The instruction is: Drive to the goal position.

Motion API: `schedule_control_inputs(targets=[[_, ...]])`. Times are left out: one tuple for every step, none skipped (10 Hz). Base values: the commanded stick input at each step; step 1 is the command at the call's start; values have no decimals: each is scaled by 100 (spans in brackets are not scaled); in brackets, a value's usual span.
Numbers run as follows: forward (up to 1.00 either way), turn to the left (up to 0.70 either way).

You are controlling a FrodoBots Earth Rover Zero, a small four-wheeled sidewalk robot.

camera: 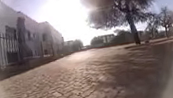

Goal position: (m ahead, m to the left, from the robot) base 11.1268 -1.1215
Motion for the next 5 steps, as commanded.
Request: schedule_control_inputs(targets=[[100, 0], [100, 0], [100, 0], [100, 0], [100, 0]])
